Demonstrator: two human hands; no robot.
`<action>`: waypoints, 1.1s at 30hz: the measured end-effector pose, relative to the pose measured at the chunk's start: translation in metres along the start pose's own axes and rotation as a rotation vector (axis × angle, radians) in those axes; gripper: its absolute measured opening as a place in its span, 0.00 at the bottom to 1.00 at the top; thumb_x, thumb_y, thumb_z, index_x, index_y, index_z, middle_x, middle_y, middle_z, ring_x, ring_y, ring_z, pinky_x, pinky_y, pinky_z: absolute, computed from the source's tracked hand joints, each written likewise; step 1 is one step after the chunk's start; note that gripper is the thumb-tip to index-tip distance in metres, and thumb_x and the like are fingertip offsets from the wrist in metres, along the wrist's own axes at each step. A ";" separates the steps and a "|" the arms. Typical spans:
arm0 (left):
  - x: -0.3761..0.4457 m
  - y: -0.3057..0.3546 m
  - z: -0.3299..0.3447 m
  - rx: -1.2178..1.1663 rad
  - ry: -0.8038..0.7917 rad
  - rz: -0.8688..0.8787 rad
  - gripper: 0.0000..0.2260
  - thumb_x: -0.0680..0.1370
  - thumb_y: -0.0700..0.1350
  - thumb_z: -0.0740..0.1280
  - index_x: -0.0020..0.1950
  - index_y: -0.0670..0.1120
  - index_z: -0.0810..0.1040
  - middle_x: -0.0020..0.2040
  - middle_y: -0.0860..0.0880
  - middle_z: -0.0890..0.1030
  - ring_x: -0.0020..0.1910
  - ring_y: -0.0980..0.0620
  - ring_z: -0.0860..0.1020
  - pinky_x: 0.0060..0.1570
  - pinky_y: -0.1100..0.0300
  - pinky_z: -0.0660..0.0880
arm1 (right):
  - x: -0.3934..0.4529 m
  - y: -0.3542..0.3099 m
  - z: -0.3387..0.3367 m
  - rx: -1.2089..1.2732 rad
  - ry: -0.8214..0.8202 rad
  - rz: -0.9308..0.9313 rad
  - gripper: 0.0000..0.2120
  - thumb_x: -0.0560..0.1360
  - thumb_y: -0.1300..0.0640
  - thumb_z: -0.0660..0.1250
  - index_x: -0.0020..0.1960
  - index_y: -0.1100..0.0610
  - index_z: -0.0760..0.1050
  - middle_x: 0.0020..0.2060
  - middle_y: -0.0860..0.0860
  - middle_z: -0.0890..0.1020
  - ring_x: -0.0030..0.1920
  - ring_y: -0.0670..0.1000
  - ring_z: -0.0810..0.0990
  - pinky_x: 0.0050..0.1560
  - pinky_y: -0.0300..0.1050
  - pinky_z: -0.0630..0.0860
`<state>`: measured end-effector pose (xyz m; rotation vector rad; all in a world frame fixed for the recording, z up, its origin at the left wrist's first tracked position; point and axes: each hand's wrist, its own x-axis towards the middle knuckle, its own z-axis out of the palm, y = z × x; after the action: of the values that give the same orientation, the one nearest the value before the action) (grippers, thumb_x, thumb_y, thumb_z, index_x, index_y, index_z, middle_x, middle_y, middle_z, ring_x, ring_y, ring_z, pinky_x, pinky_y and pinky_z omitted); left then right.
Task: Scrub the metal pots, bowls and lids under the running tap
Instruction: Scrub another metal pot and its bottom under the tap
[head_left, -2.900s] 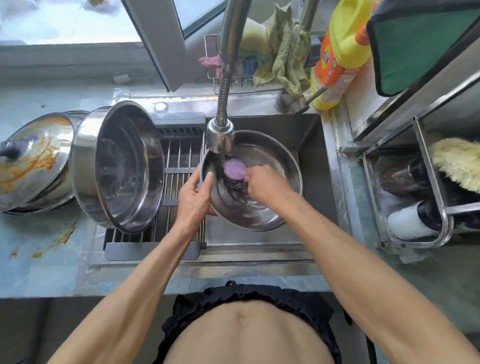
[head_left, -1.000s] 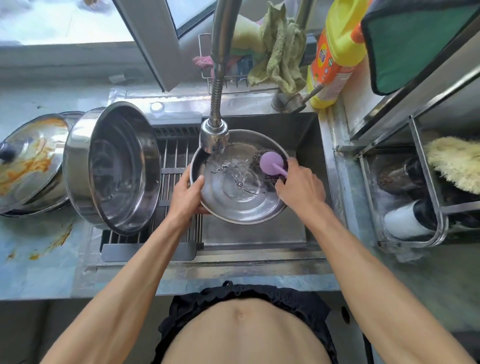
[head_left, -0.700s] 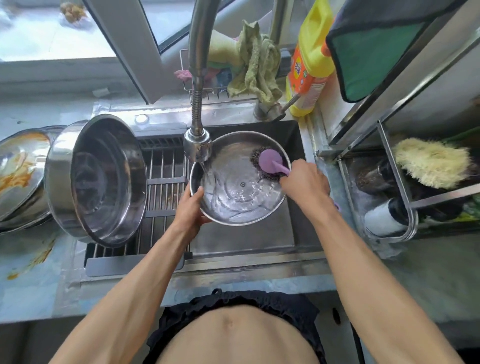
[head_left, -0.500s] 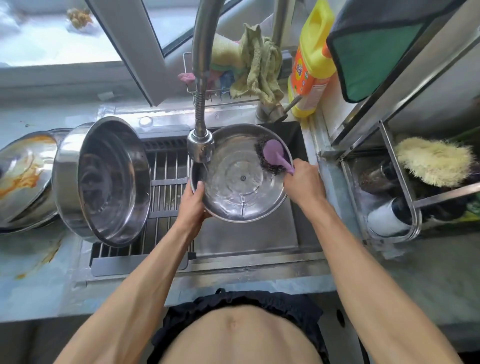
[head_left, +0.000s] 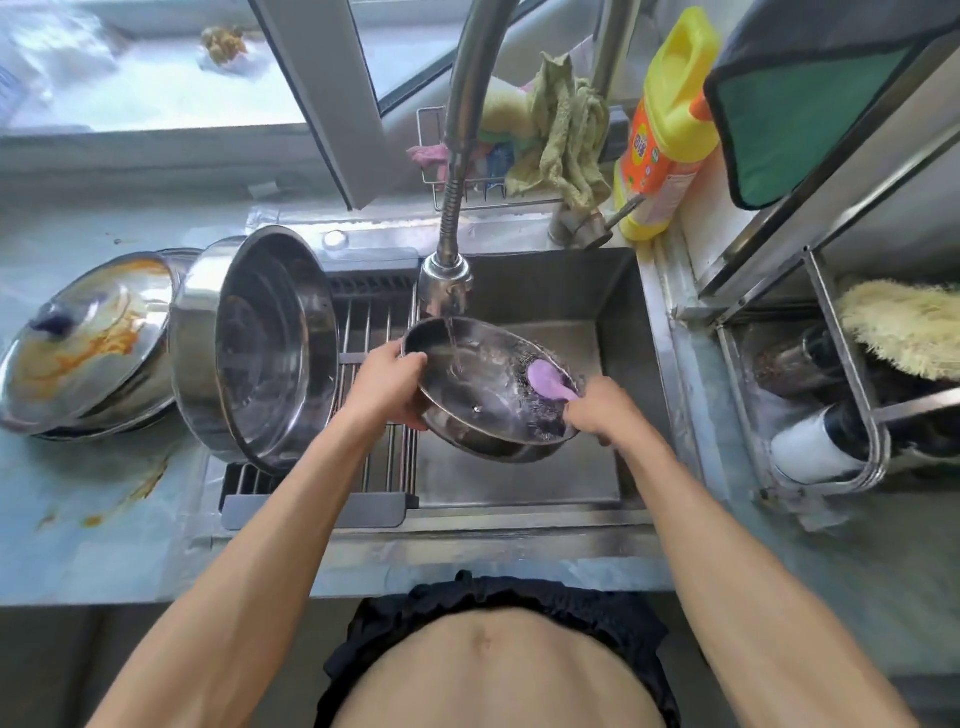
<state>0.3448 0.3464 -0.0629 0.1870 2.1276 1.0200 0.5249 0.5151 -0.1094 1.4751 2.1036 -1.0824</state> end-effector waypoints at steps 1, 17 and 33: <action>0.005 -0.004 0.006 -0.030 -0.032 -0.042 0.07 0.82 0.40 0.59 0.49 0.46 0.76 0.41 0.43 0.79 0.25 0.51 0.81 0.25 0.53 0.80 | -0.001 0.004 -0.006 -0.003 0.023 0.021 0.10 0.72 0.62 0.66 0.53 0.61 0.77 0.44 0.58 0.79 0.38 0.57 0.77 0.32 0.41 0.70; 0.017 -0.044 0.048 -0.481 -0.151 -0.149 0.12 0.81 0.31 0.63 0.56 0.47 0.79 0.56 0.40 0.84 0.43 0.48 0.85 0.36 0.54 0.84 | -0.020 0.012 -0.041 0.305 0.536 -0.477 0.10 0.75 0.63 0.59 0.40 0.49 0.71 0.29 0.45 0.69 0.32 0.53 0.68 0.32 0.46 0.65; -0.021 0.001 0.002 -0.057 0.007 0.092 0.22 0.77 0.38 0.60 0.54 0.66 0.80 0.35 0.48 0.83 0.33 0.50 0.80 0.43 0.38 0.84 | 0.008 0.027 0.031 0.164 0.041 -0.043 0.11 0.74 0.56 0.69 0.55 0.57 0.80 0.47 0.56 0.83 0.42 0.56 0.80 0.35 0.40 0.71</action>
<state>0.3609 0.3391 -0.0508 0.2557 2.1095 1.1350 0.5422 0.5015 -0.1450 1.5441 2.1277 -1.2786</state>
